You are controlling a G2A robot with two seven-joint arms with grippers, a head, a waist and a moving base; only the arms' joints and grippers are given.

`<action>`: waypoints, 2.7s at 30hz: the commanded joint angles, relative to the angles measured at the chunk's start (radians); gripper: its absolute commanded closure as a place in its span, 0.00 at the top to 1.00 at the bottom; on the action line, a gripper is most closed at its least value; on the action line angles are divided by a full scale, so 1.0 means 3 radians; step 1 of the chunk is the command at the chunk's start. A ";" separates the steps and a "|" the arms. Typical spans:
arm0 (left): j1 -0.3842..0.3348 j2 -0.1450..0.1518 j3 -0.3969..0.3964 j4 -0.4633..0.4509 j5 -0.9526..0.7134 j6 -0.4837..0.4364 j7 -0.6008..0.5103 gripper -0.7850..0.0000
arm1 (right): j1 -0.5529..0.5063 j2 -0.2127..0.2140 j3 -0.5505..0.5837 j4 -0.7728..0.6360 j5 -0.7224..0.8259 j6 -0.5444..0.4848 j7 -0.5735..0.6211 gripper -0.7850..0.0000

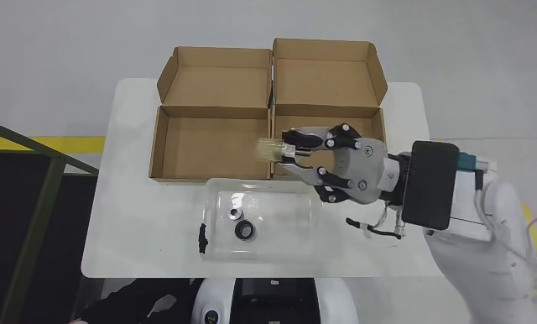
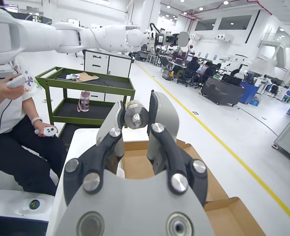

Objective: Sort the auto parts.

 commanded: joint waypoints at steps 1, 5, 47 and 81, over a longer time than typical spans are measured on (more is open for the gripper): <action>0.0000 0.0000 0.0000 0.0000 0.0000 0.0000 0.0000 1.00 | -0.0009 -0.0001 0.0051 -0.0005 0.0020 -0.0026 -0.0107 0.00; 0.0000 0.0000 0.0000 0.0000 0.0000 0.0000 0.0000 1.00 | -0.0047 -0.0004 0.0116 0.0014 -0.0015 -0.0088 -0.0281 0.00; 0.0000 0.0000 0.0000 0.0000 0.0000 0.0000 0.0000 1.00 | -0.0084 -0.0009 -0.0223 0.1026 -0.0643 -0.0487 -0.0034 0.00; 0.0000 0.0000 0.0000 0.0000 0.0000 0.0000 0.0000 1.00 | 0.0068 0.0006 -0.0416 0.1984 -0.1404 -0.0198 0.0413 0.00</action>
